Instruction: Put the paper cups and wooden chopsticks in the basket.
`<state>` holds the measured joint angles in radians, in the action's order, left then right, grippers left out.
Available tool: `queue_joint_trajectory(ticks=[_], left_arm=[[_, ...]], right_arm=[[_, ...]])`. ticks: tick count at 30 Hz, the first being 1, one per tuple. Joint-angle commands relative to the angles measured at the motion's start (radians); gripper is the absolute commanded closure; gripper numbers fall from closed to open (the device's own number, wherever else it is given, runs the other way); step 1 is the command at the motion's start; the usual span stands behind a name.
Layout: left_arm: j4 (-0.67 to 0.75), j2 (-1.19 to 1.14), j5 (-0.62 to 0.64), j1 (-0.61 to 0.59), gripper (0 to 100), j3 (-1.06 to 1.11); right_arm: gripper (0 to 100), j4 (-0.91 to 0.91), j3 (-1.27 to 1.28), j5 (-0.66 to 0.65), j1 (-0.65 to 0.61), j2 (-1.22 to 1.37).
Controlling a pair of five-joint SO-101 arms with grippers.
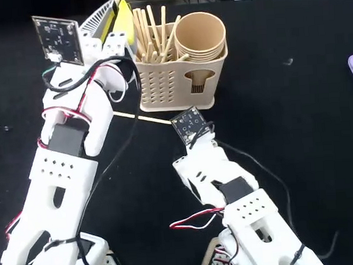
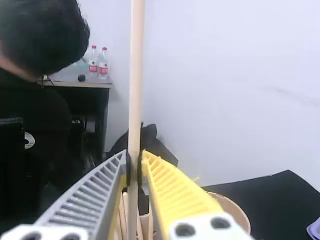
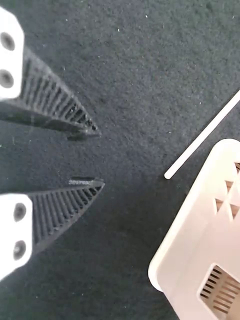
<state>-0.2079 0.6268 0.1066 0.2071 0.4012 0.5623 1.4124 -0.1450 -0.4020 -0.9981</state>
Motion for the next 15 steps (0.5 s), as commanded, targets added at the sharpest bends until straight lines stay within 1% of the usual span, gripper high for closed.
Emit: queue_joint_trajectory(ticks=[1,4,6,14,15], left_arm=[[0.069,-0.014,0.006,0.012,97,-0.015],[0.189,-0.095,0.0,0.012,97,-0.022],[0.238,-0.149,0.0,0.016,97,-0.024],[0.244,-0.261,0.006,0.048,97,-0.022],[0.244,-0.27,0.006,0.048,95,-0.024]], right_arm=[[86.8,-0.021,-0.007,-0.009,-0.012,-0.028],[86.8,-0.021,-0.005,-0.009,-0.012,-0.028],[86.8,-0.021,-0.004,-0.009,-0.011,-0.028],[86.8,-0.021,-0.004,-0.009,-0.011,-0.028],[86.8,-0.021,-0.004,-0.009,-0.011,-0.028]])
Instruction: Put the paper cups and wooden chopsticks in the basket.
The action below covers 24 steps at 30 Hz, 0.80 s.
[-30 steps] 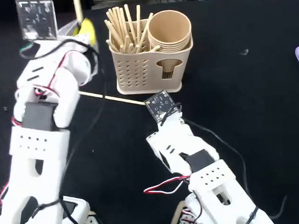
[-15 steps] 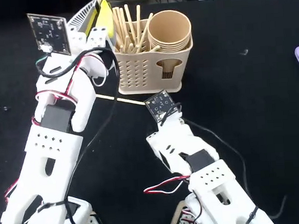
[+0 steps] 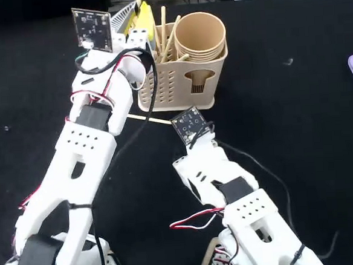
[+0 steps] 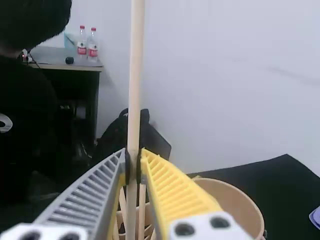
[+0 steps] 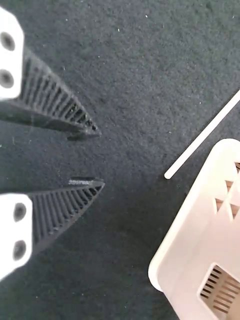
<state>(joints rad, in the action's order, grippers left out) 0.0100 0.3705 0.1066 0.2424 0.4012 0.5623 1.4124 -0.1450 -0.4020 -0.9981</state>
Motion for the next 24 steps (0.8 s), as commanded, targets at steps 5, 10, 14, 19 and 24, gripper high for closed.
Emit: queue_joint_trajectory(ticks=[5,10,14,19,24], left_arm=[[0.008,-0.041,0.021,0.007,82,-0.018],[-0.064,-0.035,0.04,0.002,86,-0.054],[-0.068,-0.009,0.04,-0.018,89,-0.068],[-0.172,0.181,0.04,-0.071,89,-0.042],[-0.497,0.393,0.04,-0.142,89,-0.007]], right_arm=[[86.8,-0.021,-0.004,-0.009,-0.011,-0.028],[86.8,-0.021,-0.004,-0.009,-0.011,-0.028],[86.8,-0.018,-0.004,-0.009,-0.011,-0.028],[86.8,-0.015,-0.004,-0.014,-0.011,-0.028],[86.8,-0.014,-0.008,-0.086,-0.011,-0.028]])
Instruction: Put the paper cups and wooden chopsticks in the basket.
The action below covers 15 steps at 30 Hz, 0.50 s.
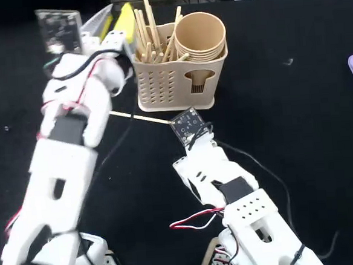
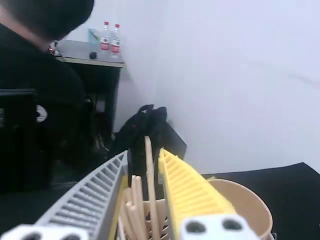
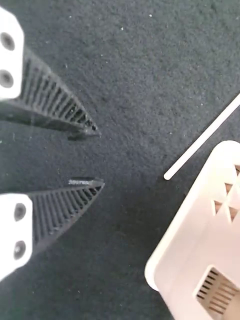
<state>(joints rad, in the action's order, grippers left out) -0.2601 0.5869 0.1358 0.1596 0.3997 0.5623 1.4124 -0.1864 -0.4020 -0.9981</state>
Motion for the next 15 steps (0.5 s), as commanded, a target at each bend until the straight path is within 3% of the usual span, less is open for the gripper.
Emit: queue_joint_trajectory(ticks=[1,7,11,15], left_arm=[[-0.293,0.216,0.011,-0.084,89,0.01],[-0.526,0.376,0.011,-0.351,89,0.265],[-0.509,0.425,0.011,-0.522,89,0.555],[-0.402,0.456,0.011,-0.558,89,0.792]], right_arm=[[86.8,-0.014,-0.008,-0.049,-0.011,-0.028],[86.6,0.091,-0.088,-0.051,-0.008,-0.028],[78.3,0.201,-0.162,-0.051,-0.009,-0.025],[70.7,0.232,-0.188,-0.078,-0.009,-0.022]])
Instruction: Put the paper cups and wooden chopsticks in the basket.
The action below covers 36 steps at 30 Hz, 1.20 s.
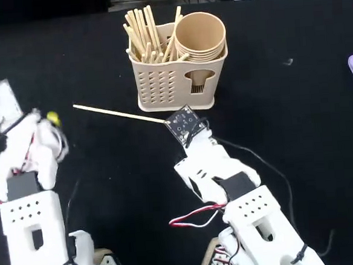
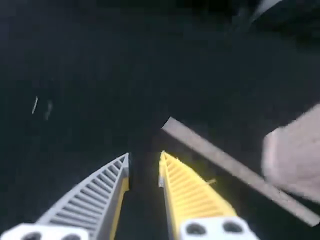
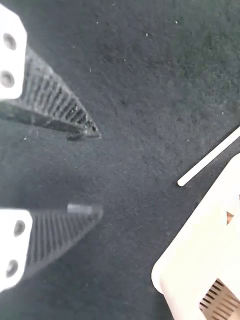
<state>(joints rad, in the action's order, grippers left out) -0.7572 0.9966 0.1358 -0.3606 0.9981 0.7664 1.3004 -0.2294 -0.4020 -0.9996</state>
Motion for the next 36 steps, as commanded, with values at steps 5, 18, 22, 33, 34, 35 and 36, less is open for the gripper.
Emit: queue_joint_trajectory(ticks=[5,18,22,33,34,35,36], left_arm=[[0.27,0.083,0.02,-0.027,89,0.367],[0.195,-0.212,0.218,0.059,71,-0.061],[0.091,-0.5,0.342,0.145,71,-0.305],[-0.041,-1.092,0.749,0.17,72,-0.708],[-0.043,-1.131,0.753,0.166,72,-0.734],[-0.043,-1.165,0.752,0.163,72,-0.76],[-0.043,-1.195,0.752,0.162,72,-0.786]], right_arm=[[74.3,0.025,-0.085,-0.107,-0.012,-0.019],[74.7,-0.081,0.059,-0.058,-0.147,-0.019],[74.7,-0.078,0.065,-0.058,-0.147,-0.021],[74.7,-0.078,0.074,-0.058,-0.149,-0.025],[74.7,-0.078,0.074,-0.058,-0.149,-0.025],[74.7,-0.078,0.074,-0.058,-0.149,-0.025],[74.7,-0.078,0.074,-0.058,-0.149,-0.025]])
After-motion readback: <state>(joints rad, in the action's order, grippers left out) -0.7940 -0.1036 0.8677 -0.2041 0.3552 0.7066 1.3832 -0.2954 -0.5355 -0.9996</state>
